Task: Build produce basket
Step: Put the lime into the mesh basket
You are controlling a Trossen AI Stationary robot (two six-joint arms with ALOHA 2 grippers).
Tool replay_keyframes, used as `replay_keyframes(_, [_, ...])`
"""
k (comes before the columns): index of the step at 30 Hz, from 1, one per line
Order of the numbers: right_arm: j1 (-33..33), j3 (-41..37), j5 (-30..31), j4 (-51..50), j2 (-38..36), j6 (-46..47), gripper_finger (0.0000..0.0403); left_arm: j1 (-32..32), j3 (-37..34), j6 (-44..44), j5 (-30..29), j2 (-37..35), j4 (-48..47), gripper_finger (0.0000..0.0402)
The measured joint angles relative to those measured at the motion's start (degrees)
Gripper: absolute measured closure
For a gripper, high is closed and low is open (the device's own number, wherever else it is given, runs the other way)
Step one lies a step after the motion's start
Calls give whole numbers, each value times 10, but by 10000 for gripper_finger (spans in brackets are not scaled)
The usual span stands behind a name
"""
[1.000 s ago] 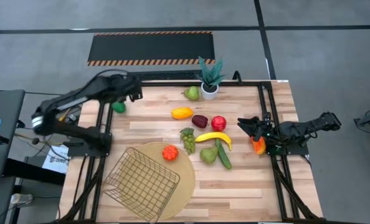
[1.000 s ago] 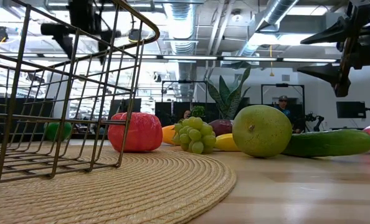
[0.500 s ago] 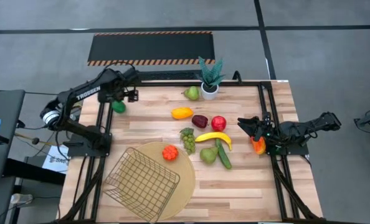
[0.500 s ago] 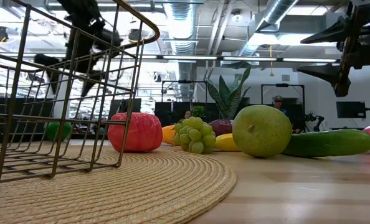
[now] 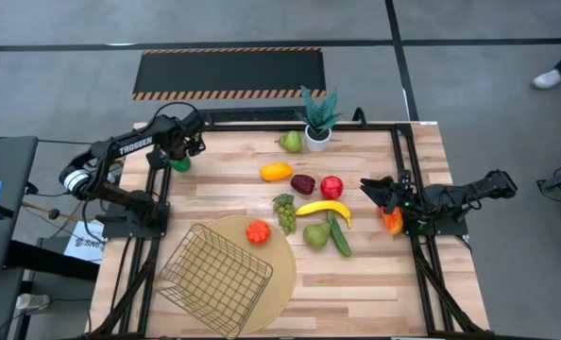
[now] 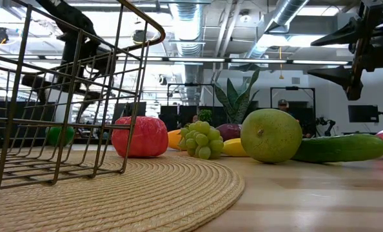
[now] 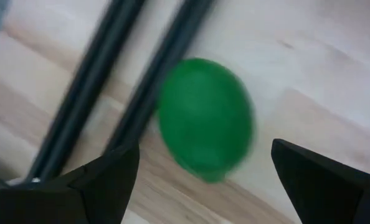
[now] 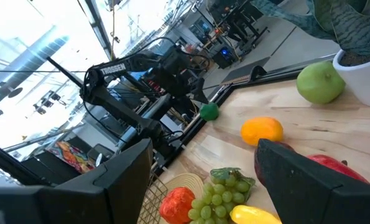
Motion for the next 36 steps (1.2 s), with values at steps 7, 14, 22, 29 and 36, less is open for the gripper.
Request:
replay_keyframes(7, [0,0,10,0,0,-1,92,5,-44,-18,19,0,73,52])
replay_keyframes(14, [0,0,11,-5,0,-4,92,5,-90,-47,12,4,146,52])
replay_keyframes(22, [0,0,11,-6,0,-5,92,6,-109,-57,6,4,196,87])
replay_keyframes(29, [0,0,11,-6,0,-5,92,10,-109,-52,-8,4,196,125])
replay_keyframes(36, [0,0,11,-8,0,-5,92,7,-101,-1,42,4,218,134])
